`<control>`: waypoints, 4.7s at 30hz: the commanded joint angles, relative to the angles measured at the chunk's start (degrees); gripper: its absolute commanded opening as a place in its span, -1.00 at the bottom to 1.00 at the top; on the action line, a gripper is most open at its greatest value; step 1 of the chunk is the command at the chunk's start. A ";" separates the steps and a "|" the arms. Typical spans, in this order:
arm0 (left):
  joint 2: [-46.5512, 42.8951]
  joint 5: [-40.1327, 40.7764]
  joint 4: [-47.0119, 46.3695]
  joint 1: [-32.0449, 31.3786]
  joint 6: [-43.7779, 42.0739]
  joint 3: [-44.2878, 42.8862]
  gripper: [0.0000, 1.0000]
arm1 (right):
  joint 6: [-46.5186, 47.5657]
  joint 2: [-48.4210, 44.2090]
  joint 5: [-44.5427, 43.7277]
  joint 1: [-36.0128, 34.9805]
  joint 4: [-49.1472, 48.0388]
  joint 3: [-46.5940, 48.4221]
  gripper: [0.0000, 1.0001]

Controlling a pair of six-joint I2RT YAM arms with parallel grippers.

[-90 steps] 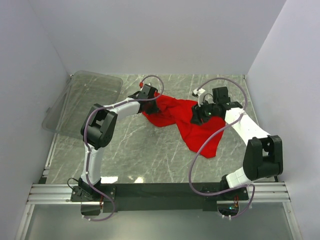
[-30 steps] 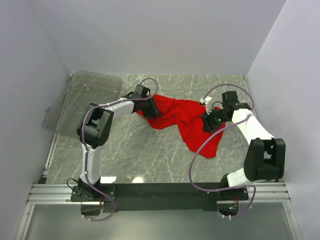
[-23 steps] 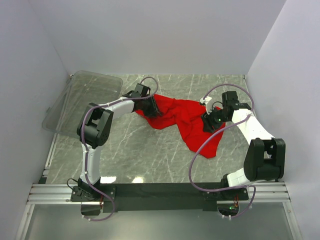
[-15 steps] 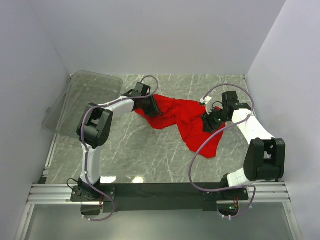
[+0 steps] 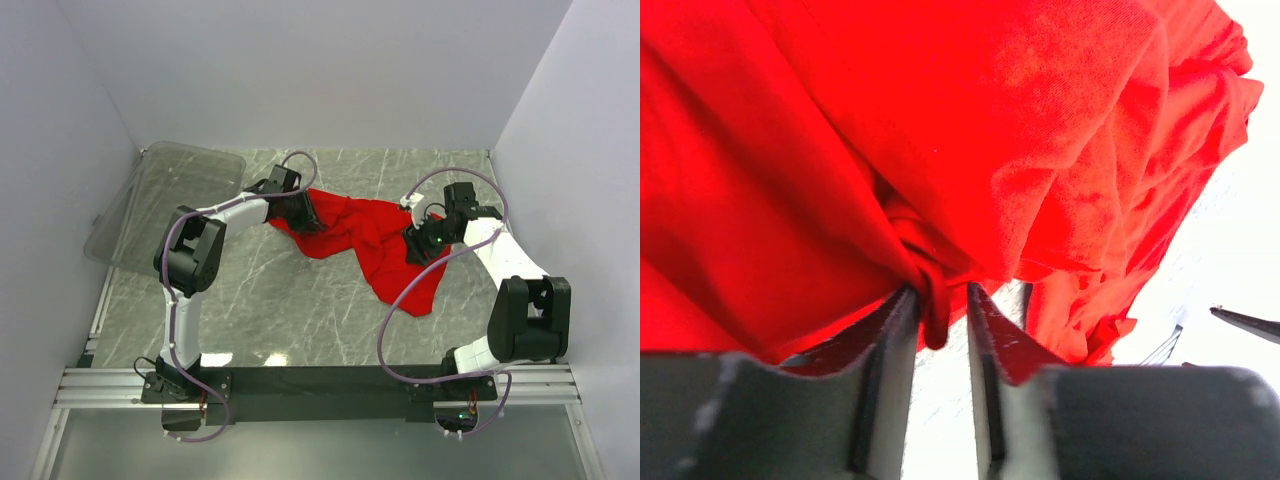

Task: Fold and stack the t-shirts
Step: Flatten the tshirt out

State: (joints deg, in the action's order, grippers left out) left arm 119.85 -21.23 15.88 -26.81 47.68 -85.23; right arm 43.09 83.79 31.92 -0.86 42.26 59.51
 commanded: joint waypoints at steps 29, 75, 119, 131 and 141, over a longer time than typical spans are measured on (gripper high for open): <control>-4.89 -2.58 4.34 0.00 -1.28 -2.57 -0.28 | 0.06 0.50 0.25 0.07 0.28 0.26 0.13; -2.08 0.93 10.14 0.26 -4.61 -4.77 -0.34 | -0.02 0.67 0.51 0.16 0.10 0.44 0.13; -33.89 -2.24 3.80 9.75 -1.18 18.17 -0.99 | 21.24 -7.50 -8.71 -1.68 12.93 -10.36 0.13; -43.65 -0.04 11.89 17.22 -6.37 22.65 -0.99 | 10.97 -5.48 -10.75 -7.24 5.99 -8.54 0.13; -48.92 -0.39 11.72 19.60 -6.72 28.63 -0.99 | -5.37 -1.53 -13.20 5.51 1.51 -5.01 0.12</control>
State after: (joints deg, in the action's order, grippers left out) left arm 72.97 -21.52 28.21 -7.51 42.35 -57.28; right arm 45.82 81.23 20.40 1.76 46.41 53.25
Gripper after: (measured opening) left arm 0.023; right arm 0.564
